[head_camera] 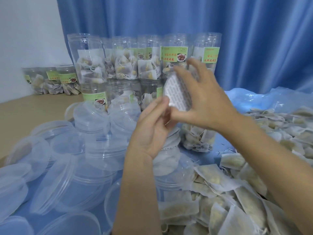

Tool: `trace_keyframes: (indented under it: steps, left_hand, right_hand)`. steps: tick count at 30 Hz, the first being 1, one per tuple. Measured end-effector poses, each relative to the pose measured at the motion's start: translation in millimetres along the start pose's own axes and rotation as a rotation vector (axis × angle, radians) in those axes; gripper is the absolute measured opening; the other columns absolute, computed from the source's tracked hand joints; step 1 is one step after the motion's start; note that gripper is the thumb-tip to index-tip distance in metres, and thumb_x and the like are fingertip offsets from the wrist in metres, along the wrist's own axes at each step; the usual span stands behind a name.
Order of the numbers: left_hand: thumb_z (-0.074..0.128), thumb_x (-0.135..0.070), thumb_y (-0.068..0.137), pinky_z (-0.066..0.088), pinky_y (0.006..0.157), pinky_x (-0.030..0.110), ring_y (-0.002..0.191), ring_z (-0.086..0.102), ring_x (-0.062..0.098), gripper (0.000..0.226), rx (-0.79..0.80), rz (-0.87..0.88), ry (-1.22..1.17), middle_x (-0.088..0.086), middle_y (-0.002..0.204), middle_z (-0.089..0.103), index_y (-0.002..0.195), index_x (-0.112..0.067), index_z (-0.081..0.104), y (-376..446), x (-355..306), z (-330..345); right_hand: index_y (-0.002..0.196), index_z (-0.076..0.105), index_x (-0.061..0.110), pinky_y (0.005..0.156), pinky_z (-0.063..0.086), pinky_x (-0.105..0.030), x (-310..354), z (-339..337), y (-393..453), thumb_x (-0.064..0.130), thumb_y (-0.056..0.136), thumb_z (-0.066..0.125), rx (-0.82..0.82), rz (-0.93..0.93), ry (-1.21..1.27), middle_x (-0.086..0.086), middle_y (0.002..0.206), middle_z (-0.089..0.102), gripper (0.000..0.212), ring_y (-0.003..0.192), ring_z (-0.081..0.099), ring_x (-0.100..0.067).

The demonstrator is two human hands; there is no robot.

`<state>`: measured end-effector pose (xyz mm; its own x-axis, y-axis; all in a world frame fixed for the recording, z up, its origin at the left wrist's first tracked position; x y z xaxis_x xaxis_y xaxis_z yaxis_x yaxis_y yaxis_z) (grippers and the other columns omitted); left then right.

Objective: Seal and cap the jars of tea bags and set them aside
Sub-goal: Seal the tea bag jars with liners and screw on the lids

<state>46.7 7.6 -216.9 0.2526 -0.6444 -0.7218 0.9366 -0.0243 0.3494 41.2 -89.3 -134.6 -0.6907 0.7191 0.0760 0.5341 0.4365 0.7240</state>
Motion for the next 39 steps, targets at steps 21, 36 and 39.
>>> trace_keyframes:
  steps: [21, 36, 39]
  left_hand:
    - [0.063, -0.017, 0.082, 0.055, 0.060, 0.024, 0.070, 0.068, 0.012, 0.018, -0.302, 0.048, 0.096, -0.001, 0.086, 0.074, 0.099, -0.013, 0.065, -3.4, -4.2, -25.0]
    - [0.067, -0.036, 0.073, 0.054, 0.084, 0.028, 0.089, 0.064, 0.017, 0.027, -0.419, 0.083, 0.248, 0.005, 0.094, 0.066, 0.091, -0.016, 0.063, -6.5, -34.3, -18.6]
    - [0.067, -0.047, 0.061, 0.051, 0.081, 0.038, 0.075, 0.067, 0.016, 0.042, -0.247, 0.005, 0.306, 0.004, 0.094, 0.068, 0.094, -0.021, 0.070, -7.2, -23.3, 9.0]
  right_hand:
    - [0.127, 0.045, 0.058, 0.090, 0.042, -0.032, -65.4, 16.8, -0.6, 0.070, 0.069, 0.045, 0.208, 0.198, -0.098, 0.005, 0.128, 0.055, 0.059, 0.119, 0.051, -0.019]
    - [0.111, 0.061, 0.054, 0.100, 0.040, -0.015, -73.9, -72.2, -11.7, 0.054, 0.065, 0.067, -0.216, 0.284, 0.590, 0.027, 0.115, 0.063, 0.046, 0.108, 0.054, 0.010]
    - [0.116, 0.067, 0.034, 0.101, 0.046, -0.041, -82.4, -67.5, -13.0, 0.040, 0.069, 0.071, -0.251, 0.347, 0.955, 0.014, 0.118, 0.067, 0.047, 0.110, 0.061, -0.006]
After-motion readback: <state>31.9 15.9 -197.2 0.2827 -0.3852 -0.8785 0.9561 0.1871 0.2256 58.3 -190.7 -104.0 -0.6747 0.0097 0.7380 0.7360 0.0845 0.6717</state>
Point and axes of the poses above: each hand's wrist, its own y-axis towards the middle knuckle, its own z-axis out of the palm, x = y × z, the point moved 8 cm from there along y, towards the middle knuckle
